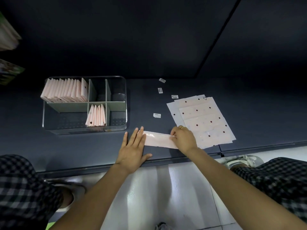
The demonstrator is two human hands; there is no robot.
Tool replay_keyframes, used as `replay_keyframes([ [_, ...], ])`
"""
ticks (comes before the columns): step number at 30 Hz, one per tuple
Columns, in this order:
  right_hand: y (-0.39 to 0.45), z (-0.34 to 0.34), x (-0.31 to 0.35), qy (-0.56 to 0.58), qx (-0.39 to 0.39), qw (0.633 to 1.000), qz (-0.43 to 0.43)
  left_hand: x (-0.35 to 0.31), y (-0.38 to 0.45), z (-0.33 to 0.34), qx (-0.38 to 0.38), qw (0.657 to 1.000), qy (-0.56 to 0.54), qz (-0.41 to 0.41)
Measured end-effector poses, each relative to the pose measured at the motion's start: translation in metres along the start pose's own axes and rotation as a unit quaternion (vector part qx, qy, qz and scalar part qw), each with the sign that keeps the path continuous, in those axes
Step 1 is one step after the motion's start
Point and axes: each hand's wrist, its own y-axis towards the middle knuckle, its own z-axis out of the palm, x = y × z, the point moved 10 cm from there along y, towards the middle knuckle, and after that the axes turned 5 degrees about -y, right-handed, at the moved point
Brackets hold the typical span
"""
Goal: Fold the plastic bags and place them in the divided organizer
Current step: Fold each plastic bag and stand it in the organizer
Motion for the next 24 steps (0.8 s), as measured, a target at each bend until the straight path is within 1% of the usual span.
replay_keyframes([
  [2, -0.007, 0.006, -0.001, 0.013, 0.019, 0.999, 0.029, -0.015, -0.007, -0.012, -0.046, 0.998, -0.006, 0.039],
  [5, -0.027, 0.02, -0.004, 0.061, 0.05, 0.994, 0.075, -0.042, -0.024, -0.014, -0.088, 0.99, -0.005, 0.108],
  [9, -0.052, 0.043, 0.003, 0.101, 0.108, 0.985, 0.088, -0.045, -0.032, -0.017, -0.113, 0.987, -0.026, 0.113],
  [12, -0.066, 0.057, 0.009, 0.153, 0.163, 0.97, 0.093, -0.048, -0.031, -0.021, -0.126, 0.982, -0.003, 0.144],
  [13, -0.068, 0.058, 0.012, 0.163, 0.167, 0.969, 0.084, -0.049, -0.031, -0.021, -0.131, 0.98, 0.005, 0.149],
  [14, -0.068, 0.054, 0.013, 0.164, 0.15, 0.973, 0.068, -0.05, -0.031, -0.021, -0.135, 0.979, 0.01, 0.151],
  [16, -0.066, 0.031, 0.013, 0.14, 0.051, 0.989, 0.006, -0.051, -0.031, -0.02, -0.147, 0.977, 0.005, 0.153],
  [17, -0.066, 0.019, 0.017, 0.12, 0.006, 0.992, -0.047, -0.052, -0.031, -0.019, -0.155, 0.976, 0.001, 0.153],
  [18, -0.067, 0.014, 0.022, 0.096, -0.008, 0.989, -0.111, -0.052, -0.031, -0.019, -0.164, 0.975, -0.004, 0.153],
  [19, -0.069, 0.018, 0.028, 0.068, 0.013, 0.983, -0.172, -0.051, -0.031, -0.02, -0.172, 0.974, -0.01, 0.15],
  [21, -0.072, 0.036, 0.031, -0.002, 0.081, 0.966, -0.245, -0.05, -0.029, -0.021, -0.184, 0.972, -0.019, 0.143],
  [23, -0.069, 0.045, 0.03, -0.039, 0.1, 0.957, -0.271, -0.046, -0.027, -0.025, -0.194, 0.972, -0.036, 0.126],
  [24, -0.066, 0.044, 0.03, -0.031, 0.09, 0.958, -0.27, -0.044, -0.026, -0.028, -0.199, 0.972, -0.054, 0.112],
])
